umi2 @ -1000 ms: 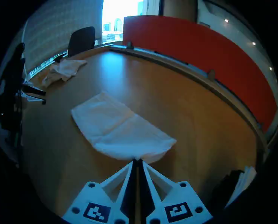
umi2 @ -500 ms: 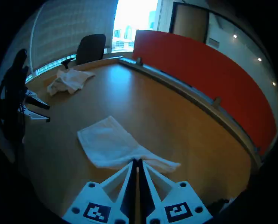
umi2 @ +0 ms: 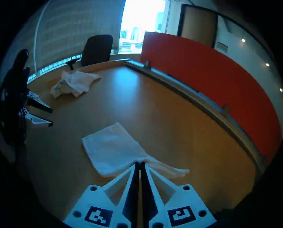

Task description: Fold towel

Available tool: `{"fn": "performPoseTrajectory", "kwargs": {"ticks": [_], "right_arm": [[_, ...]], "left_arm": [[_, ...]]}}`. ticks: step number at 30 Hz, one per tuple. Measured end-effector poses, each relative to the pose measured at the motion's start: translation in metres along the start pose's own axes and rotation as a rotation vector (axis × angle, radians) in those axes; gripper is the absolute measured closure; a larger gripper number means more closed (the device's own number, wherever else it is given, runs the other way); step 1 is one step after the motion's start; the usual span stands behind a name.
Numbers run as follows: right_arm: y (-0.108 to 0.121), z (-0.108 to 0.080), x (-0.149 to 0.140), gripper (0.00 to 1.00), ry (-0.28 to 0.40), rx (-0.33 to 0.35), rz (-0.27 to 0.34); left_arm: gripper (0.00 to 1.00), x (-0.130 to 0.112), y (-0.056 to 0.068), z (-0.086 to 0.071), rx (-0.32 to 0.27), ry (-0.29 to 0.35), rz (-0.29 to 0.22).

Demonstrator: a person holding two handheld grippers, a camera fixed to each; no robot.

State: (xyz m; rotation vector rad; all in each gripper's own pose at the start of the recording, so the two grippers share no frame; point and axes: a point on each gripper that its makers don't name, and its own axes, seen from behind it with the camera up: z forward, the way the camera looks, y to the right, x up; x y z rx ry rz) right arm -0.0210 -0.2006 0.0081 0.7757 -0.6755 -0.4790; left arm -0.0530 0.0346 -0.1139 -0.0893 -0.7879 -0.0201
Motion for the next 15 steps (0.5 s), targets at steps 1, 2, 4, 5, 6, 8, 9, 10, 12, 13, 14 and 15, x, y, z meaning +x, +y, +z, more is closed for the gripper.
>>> {"fn": "performPoseTrajectory", "kwargs": {"ticks": [1,2,4,5,6,8,9,10,12,13,14,15], "right_arm": [[-0.002,0.002,0.002,0.95,0.0,0.005,-0.006],[-0.004,0.005,0.005,0.95,0.0,0.01,-0.013],[-0.01,0.01,0.01,0.95,0.0,0.022,-0.026],[-0.013,0.014,0.013,0.95,0.0,0.03,-0.034],[-0.017,0.017,0.016,0.95,-0.001,0.037,-0.04],[-0.025,0.024,0.023,0.95,-0.004,0.052,-0.053],[-0.029,0.027,0.025,0.95,-0.006,0.061,-0.06],[-0.034,0.031,0.028,0.95,-0.009,0.07,-0.068],[-0.044,0.039,0.033,0.95,-0.015,0.091,-0.083],[-0.05,0.044,0.035,0.95,-0.017,0.102,-0.091],[-0.056,0.048,0.037,0.95,-0.021,0.114,-0.099],[-0.062,0.053,0.039,0.95,-0.024,0.126,-0.105]], "left_arm": [[0.14,0.001,0.0,-0.001,0.0,0.002,0.001],[0.14,0.002,0.0,-0.002,0.0,0.004,0.002],[0.14,0.004,-0.001,-0.004,-0.001,0.01,0.0],[0.14,0.005,-0.001,-0.005,-0.002,0.013,-0.001],[0.14,0.005,-0.001,-0.006,-0.002,0.015,-0.003],[0.14,0.006,-0.001,-0.007,-0.004,0.018,-0.008],[0.14,0.006,-0.002,-0.008,-0.004,0.017,-0.01],[0.14,0.006,-0.002,-0.009,-0.004,0.016,-0.012],[0.14,0.005,-0.003,-0.01,-0.003,0.016,-0.015],[0.14,0.005,-0.003,-0.011,-0.002,0.017,-0.017],[0.14,0.005,-0.004,-0.012,-0.001,0.018,-0.018],[0.13,0.005,-0.004,-0.013,0.0,0.02,-0.02]]}}
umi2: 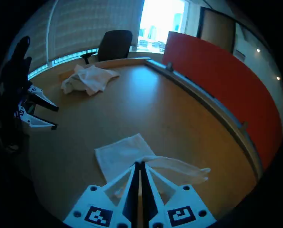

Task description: Fold towel

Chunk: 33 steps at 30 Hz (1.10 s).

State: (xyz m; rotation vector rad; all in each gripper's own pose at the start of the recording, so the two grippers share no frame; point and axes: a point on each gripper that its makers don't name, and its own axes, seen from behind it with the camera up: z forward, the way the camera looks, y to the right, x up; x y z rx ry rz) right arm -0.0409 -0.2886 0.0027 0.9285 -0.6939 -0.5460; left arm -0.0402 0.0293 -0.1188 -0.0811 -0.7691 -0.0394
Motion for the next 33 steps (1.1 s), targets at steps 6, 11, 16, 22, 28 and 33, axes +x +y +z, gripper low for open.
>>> {"fn": "performPoseTrajectory", "kwargs": {"ticks": [6,11,16,22,28,33], "right_arm": [[-0.035,0.035,0.005,0.95,-0.026,0.073,-0.02],[-0.065,0.065,-0.013,0.95,-0.082,0.134,-0.012],[-0.077,0.078,-0.029,0.95,-0.124,0.152,-0.008],[-0.072,0.076,-0.03,0.94,-0.126,0.147,0.006],[-0.067,0.071,-0.026,0.79,-0.112,0.141,0.015],[-0.063,0.065,-0.025,0.46,-0.098,0.134,0.021]], "left_arm": [[0.14,-0.001,-0.001,-0.005,-0.001,0.008,-0.017],[0.14,-0.006,-0.006,-0.008,0.01,0.009,-0.04],[0.14,-0.011,-0.009,-0.01,0.016,0.004,-0.066],[0.14,-0.013,-0.012,-0.009,0.018,0.001,-0.076],[0.14,-0.009,-0.011,-0.007,0.016,0.005,-0.071],[0.13,-0.006,-0.009,-0.006,0.015,0.007,-0.069]]}}
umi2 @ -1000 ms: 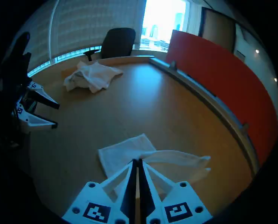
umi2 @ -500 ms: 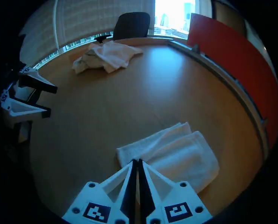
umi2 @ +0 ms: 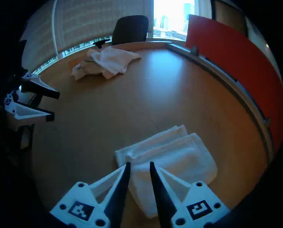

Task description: Fold towel

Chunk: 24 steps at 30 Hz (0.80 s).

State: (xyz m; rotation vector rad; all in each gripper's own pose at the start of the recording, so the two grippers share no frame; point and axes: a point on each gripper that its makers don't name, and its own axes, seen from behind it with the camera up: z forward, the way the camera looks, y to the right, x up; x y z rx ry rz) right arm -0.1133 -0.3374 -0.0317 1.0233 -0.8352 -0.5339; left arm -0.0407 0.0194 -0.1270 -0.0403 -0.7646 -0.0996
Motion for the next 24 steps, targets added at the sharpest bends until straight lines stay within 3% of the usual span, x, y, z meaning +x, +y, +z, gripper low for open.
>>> {"fn": "performPoseTrajectory", "kwargs": {"ticks": [2,12,24], "right_arm": [[0.003,-0.003,0.0,0.31,0.005,-0.009,0.004],[0.009,-0.013,-0.01,0.3,0.01,-0.031,0.036],[0.014,-0.031,-0.045,0.3,-0.013,-0.062,0.093]], "left_arm": [[0.14,0.001,0.001,0.0,0.0,0.0,0.0],[0.14,0.0,0.003,0.0,0.002,-0.001,-0.004],[0.14,0.001,0.007,0.001,0.001,-0.001,-0.002]]}}
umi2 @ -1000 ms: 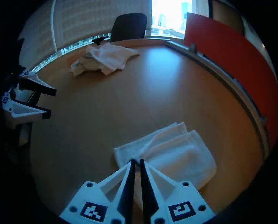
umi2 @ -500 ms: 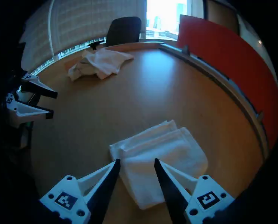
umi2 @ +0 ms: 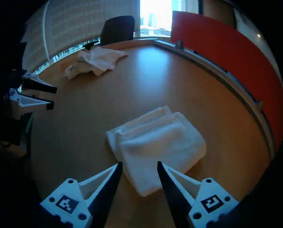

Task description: Fold towel

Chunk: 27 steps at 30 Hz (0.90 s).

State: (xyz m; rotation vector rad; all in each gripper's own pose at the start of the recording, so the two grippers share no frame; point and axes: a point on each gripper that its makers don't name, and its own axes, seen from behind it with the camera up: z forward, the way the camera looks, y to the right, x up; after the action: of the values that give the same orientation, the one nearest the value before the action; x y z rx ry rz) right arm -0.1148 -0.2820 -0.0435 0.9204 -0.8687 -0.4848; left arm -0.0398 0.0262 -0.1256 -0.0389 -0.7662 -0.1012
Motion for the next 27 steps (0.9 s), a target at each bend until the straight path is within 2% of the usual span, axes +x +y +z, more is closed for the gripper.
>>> {"fn": "performPoseTrajectory", "kwargs": {"ticks": [9,22,27], "right_arm": [[0.007,-0.011,-0.022,0.3,-0.011,-0.027,0.047],[0.008,-0.005,-0.051,0.3,-0.054,-0.042,0.071],[0.008,-0.003,-0.055,0.41,-0.063,-0.04,0.088]], "left_arm": [[0.14,0.001,0.002,0.001,-0.004,-0.001,0.007],[0.14,-0.002,0.005,0.003,-0.007,-0.005,0.006],[0.14,-0.003,0.005,0.003,-0.007,-0.006,0.005]]}}
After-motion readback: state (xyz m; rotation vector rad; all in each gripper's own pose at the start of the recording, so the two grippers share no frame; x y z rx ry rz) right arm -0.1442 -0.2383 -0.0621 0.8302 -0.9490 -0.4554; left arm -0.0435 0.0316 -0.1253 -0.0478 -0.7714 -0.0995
